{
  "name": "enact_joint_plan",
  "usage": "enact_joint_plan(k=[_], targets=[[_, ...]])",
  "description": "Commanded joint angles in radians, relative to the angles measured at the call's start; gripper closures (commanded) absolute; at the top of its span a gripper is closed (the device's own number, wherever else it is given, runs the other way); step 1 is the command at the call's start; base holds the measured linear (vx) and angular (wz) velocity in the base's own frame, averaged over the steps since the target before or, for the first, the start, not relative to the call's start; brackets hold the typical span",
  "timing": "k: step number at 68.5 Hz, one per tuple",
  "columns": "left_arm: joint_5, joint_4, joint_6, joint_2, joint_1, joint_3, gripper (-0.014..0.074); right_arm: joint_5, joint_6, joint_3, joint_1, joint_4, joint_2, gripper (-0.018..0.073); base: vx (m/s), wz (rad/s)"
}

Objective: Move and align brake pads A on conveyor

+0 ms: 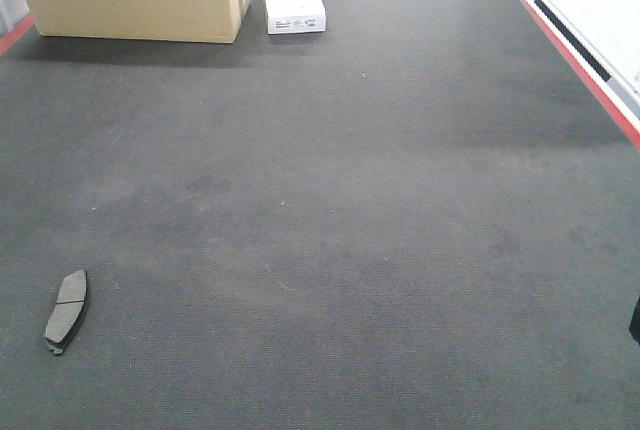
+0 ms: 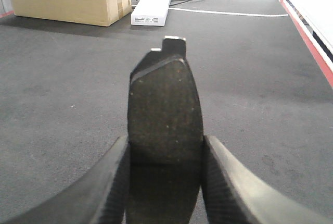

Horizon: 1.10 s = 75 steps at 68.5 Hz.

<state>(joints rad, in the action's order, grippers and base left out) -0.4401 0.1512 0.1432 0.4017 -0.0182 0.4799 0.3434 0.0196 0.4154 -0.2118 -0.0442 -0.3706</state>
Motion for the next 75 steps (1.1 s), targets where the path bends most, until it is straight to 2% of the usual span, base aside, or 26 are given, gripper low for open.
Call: enact_joint_plan(k=[1, 19, 75], targets=[[0.074, 0.007, 0.03, -0.115, 0.0, -0.015, 0.0146, -0.098, -0.008, 0.032, 0.002, -0.008, -0.006, 0.0566, 0.0, 0.0], [0.061, 0.008, 0.032, -0.259, 0.0, -0.085, 0.0146, -0.098, -0.008, 0.032, 0.002, -0.008, -0.006, 0.0566, 0.0, 0.0], [0.049, 0.008, 0.032, -0.259, 0.0, -0.085, 0.0146, -0.098, -0.008, 0.032, 0.002, -0.008, -0.006, 0.0566, 0.0, 0.0]])
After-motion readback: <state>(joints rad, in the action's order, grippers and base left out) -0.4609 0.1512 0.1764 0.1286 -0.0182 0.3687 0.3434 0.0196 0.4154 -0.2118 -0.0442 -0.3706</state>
